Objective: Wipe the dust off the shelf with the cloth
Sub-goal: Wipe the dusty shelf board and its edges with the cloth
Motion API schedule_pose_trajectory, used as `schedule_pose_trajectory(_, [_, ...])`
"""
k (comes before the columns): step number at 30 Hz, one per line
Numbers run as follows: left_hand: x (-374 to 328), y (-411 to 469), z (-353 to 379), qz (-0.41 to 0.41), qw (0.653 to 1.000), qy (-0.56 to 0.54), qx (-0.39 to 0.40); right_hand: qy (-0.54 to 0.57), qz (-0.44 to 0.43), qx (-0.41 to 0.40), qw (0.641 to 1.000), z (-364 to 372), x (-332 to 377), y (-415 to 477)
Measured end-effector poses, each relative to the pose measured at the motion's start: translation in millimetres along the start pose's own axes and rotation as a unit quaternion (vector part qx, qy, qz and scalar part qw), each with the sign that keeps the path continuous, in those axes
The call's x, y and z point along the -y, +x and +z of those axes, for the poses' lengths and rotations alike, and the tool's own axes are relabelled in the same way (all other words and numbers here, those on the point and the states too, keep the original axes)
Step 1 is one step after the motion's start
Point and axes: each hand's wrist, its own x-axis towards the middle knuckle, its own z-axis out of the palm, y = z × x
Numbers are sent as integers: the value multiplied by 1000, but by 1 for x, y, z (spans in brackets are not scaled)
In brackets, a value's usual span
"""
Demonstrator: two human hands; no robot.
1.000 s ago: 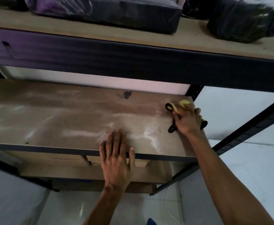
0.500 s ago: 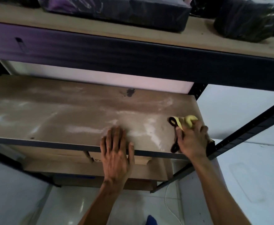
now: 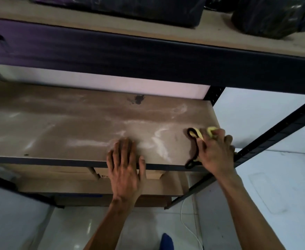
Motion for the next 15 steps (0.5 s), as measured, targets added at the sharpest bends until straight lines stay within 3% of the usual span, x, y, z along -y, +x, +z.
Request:
schedule_pose_trajectory(4, [-1,0,-1,-3,1000,-4,-2,28,27,7,999,20,29,-21])
schedule_pose_trajectory(10, [2,-1,0,-1,1000,6,5,74,-74,43,994,21,98,-17])
schedule_pose_trajectory(13, [0,0,-2,-2,1000,2,11,110,-115,58,986,16,86,-8])
schedule_pose_trajectory(15, [-1,-1,-3,-4,1000,-2,10,101,-108,22,989,7,65,9])
